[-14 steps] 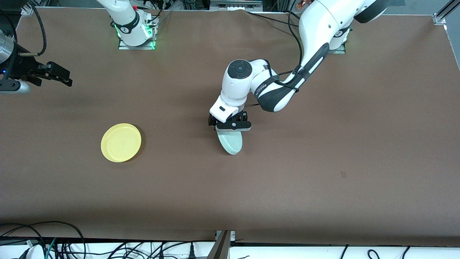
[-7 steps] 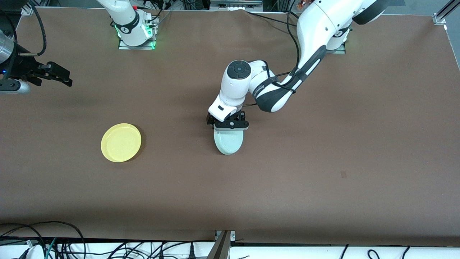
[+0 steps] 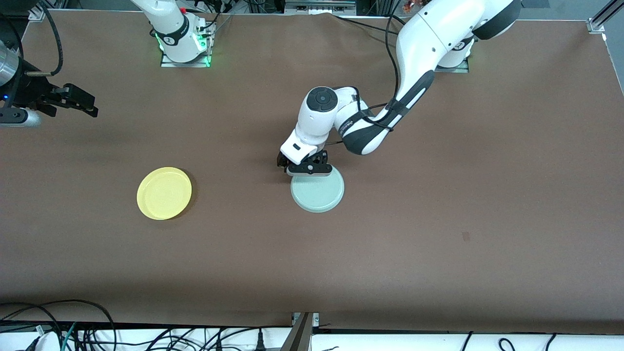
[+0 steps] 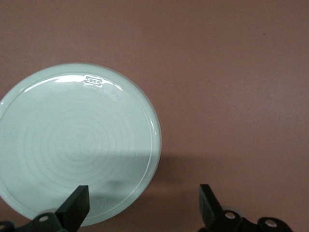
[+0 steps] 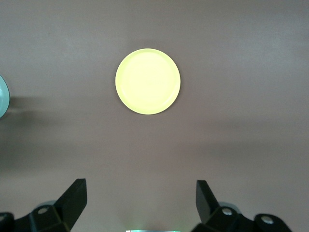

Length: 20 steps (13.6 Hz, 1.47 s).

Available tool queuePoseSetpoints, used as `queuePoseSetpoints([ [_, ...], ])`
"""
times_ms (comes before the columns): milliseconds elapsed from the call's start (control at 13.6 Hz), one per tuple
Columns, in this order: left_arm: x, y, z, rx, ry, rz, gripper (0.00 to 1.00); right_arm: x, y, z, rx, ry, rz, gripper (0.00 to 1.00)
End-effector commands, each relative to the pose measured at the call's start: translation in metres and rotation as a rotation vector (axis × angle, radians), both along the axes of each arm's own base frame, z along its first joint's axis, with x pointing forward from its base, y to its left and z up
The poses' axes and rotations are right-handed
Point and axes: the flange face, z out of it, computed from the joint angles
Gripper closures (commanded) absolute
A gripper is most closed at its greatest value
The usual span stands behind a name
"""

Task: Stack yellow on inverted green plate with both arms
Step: 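Withdraw the left gripper while the right gripper reaches the yellow plate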

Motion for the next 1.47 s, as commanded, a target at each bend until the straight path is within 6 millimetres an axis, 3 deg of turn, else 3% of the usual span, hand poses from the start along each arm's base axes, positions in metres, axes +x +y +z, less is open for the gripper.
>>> queuePoseSetpoints([
  [0, 0.006, 0.003, 0.011, -0.014, -0.004, 0.0, 0.0, -0.002, -0.001, 0.007, 0.017, 0.001, 0.0, 0.0],
  [221, 0.021, 0.019, 0.046, 0.032, -0.024, 0.023, 0.0, -0.002, -0.002, 0.007, 0.01, 0.0, -0.012, 0.0],
  [368, 0.038, 0.047, 0.081, 0.096, -0.034, 0.062, 0.0, 0.002, -0.008, 0.0, 0.012, 0.009, -0.026, 0.0],
  [589, 0.062, 0.101, 0.134, 0.185, -0.024, 0.143, 0.0, 0.022, -0.018, -0.031, 0.013, 0.025, -0.042, 0.0],
  [810, 0.096, 0.194, 0.191, 0.153, 0.11, 0.151, 0.0, 0.05, -0.029, -0.099, 0.021, 0.103, -0.058, 0.0],
  [1178, 0.123, 0.37, 0.25, 0.166, 0.21, -0.002, 0.0, 0.096, -0.085, -0.221, 0.038, 0.071, -0.13, 0.0],
  [1252, 0.125, 0.399, 0.257, 0.18, 0.213, -0.014, 0.0, 0.101, -0.097, -0.249, 0.053, 0.069, -0.159, 0.0],
  [1399, 0.125, 0.437, 0.276, 0.193, 0.194, 0.003, 0.0, 0.105, -0.119, -0.295, 0.093, 0.076, -0.213, 0.0],
])
